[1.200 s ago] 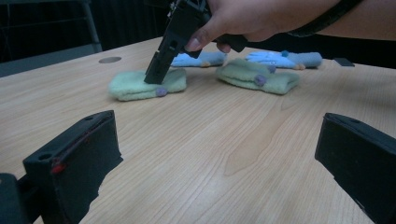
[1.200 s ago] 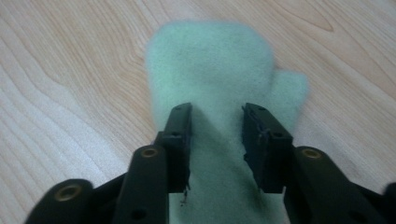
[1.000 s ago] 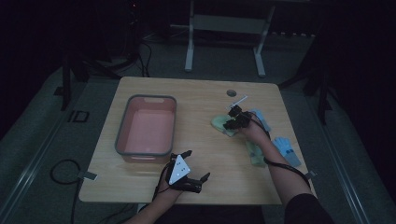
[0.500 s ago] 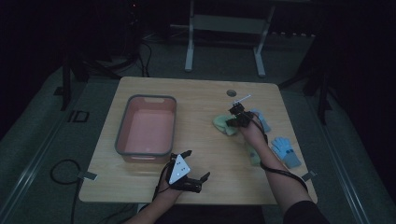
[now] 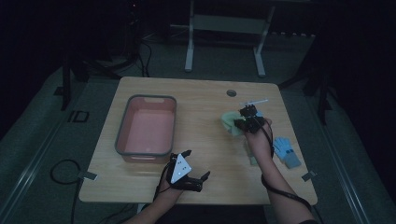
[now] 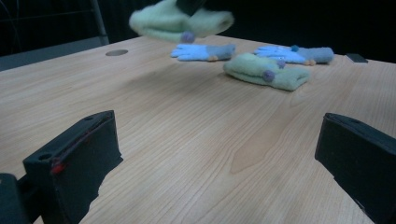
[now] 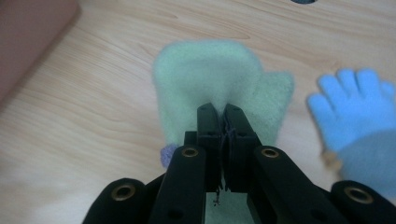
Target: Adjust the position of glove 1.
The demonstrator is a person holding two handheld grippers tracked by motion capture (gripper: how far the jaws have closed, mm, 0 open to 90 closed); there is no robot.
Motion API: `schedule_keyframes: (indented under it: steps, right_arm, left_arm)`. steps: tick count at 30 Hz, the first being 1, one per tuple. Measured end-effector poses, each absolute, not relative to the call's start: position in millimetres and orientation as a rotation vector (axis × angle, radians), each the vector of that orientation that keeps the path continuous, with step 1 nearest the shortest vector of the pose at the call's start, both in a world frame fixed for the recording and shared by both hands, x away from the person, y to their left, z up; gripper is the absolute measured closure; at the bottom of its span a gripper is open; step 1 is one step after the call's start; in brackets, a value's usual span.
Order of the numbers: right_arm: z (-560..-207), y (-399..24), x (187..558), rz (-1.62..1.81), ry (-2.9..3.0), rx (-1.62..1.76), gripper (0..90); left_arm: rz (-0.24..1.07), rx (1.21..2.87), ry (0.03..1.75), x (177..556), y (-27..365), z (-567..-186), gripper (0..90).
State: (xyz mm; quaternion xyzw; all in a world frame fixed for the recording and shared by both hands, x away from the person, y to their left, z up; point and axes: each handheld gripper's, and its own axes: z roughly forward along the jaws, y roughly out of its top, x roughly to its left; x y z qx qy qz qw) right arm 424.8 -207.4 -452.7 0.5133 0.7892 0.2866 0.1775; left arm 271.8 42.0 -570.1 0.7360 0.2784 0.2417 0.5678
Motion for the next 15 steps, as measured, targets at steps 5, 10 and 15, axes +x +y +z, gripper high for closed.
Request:
schedule_keyframes:
  steps: [5,10,15]
  right_arm:
    - [-447,-208,395,0.877,2.159,1.507,87.2]
    - [-459,-205,369,0.928,2.097,1.591,87.1]
    - [-479,-196,347,0.991,1.994,1.648,87.2]
  left_arm:
    - [0.575,1.745,0.654,272,40,-570,0.2]
    - [0.611,1.741,0.641,269,39,-570,0.2]
    - [0.622,1.753,0.632,269,37,-570,0.2]
